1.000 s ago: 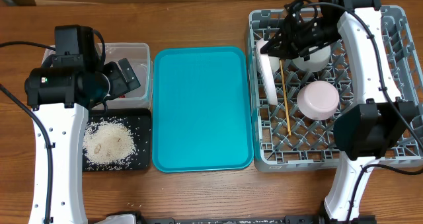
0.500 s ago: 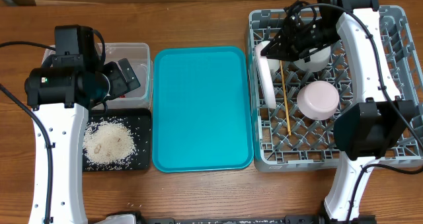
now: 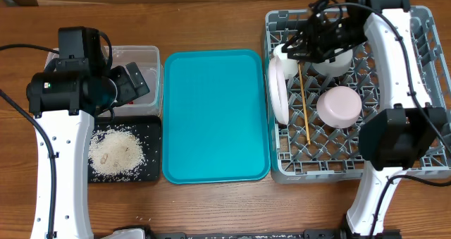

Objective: Sort waste into correct bins and load items into the dishwasher
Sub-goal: 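Lower the pink plate upright into the rack slots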

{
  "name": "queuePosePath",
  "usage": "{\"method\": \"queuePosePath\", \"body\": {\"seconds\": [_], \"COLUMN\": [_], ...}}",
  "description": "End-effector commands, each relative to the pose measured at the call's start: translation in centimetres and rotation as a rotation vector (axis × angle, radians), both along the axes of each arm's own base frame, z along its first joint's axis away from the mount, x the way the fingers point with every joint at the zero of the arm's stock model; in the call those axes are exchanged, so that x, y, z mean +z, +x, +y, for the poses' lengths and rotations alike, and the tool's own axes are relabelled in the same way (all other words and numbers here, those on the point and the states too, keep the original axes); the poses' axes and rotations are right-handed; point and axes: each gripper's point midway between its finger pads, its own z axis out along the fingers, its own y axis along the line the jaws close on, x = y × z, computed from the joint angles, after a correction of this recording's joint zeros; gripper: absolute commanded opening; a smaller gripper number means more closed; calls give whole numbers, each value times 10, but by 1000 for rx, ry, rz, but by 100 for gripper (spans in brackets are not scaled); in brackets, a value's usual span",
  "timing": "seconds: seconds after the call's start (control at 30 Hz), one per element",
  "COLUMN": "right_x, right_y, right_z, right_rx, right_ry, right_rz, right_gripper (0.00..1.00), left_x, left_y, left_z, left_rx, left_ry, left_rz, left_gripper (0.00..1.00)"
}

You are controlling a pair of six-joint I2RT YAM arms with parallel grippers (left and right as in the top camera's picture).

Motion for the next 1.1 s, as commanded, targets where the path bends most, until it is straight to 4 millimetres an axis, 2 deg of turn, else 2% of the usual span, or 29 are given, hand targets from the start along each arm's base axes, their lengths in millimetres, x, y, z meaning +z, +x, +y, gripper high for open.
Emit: {"method": "queuePosePath", "body": {"seconds": [0.0,0.07,0.17,0.27,0.37,0.43,0.57,0.7,0.77,0.9,1.0,1.07], "right_x": [2,-5,-3,-5,-11,-7,29,71,88,98,89,74], "right_y": [-1,-6,-11,-19,-19,-21,-34,-55,-66,-78,-85,-87], "right_z": [-16,-21,-11,-8,-18,-24,-35,-64,-69,-47,-20,-9], "right_rx": [-26,-24,5,19,18,12,-29,-156,-192,-144,-59,-15], "right_ry": [-80,-134,-123,-137,-222,-262,-333,-505,-553,-542,-545,-609], "right_rz": [-26,-3,2,29,17,-5,-104,-213,-261,-304,-303,-303], "right_gripper": [29,29,29,34,36,36,37,38,39,39,39,39], "left_x": [4,4,4,4,4,4,4,4,4,4,4,4], "left_y": [1,1,1,1,1,1,1,1,1,1,1,1], "left_z": [4,4,4,4,4,4,4,4,4,4,4,4], "left_rx": [12,12,12,12,12,12,12,12,12,12,12,12], "left_ry": [11,11,11,11,11,11,11,11,11,11,11,11], "left_rz": [-11,-11,-11,-11,-11,-11,-11,-11,-11,-11,-10,-11], "left_gripper": [100,100,100,100,100,100,100,100,100,100,100,100]}}
